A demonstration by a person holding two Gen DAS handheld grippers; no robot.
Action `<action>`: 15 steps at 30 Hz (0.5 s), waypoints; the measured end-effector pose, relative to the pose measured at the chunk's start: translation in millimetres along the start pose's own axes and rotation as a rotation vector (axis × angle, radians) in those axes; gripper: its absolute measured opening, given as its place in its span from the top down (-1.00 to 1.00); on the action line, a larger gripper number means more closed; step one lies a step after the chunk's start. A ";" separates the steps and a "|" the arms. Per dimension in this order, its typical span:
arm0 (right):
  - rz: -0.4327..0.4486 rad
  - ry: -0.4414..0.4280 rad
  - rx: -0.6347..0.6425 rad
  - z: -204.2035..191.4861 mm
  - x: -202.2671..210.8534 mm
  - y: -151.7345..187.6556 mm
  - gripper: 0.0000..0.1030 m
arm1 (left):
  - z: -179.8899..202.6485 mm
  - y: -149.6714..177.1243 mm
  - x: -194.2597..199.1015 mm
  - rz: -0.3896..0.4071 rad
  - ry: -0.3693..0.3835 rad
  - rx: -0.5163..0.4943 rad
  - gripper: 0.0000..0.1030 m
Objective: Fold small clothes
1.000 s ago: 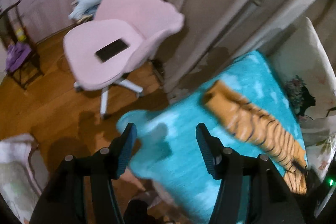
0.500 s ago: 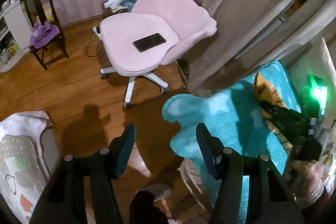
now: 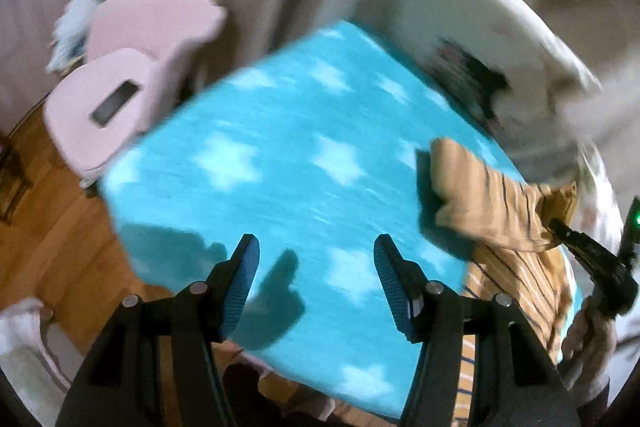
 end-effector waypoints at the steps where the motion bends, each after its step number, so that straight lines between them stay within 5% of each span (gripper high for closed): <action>1: 0.013 0.052 -0.057 42.4 6.2 -4.4 0.88 | 17.8 3.1 -2.7 -0.009 0.014 -0.020 -0.14; 4: 0.025 0.261 -0.148 162.2 17.3 -2.7 0.86 | 63.4 17.1 -10.1 -0.039 0.051 -0.068 -0.14; 6: -0.065 0.326 -0.230 231.1 12.4 14.1 0.78 | 90.2 22.4 -7.3 -0.057 0.068 -0.087 -0.14; 8: -0.065 0.356 -0.339 279.4 27.5 30.2 0.74 | 111.4 26.9 -3.5 -0.061 0.078 -0.105 -0.15; 13: 0.008 0.294 -0.404 311.2 62.4 34.9 0.50 | 148.0 35.5 0.9 -0.067 0.077 -0.140 -0.20; 15: 0.007 0.254 -0.385 308.4 61.8 29.2 0.21 | 157.4 36.3 3.3 -0.061 0.079 -0.148 -0.20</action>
Point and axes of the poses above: each gripper's, at about its wrist camera, not at the fingertips, and x roughly against the way its jaws point, z to its right, y to its underside, the point moved 7 cm from there along -x, roughly the way its jaws point, and after that the axes turned 10 degrees about -x, right-handed, at the moved point
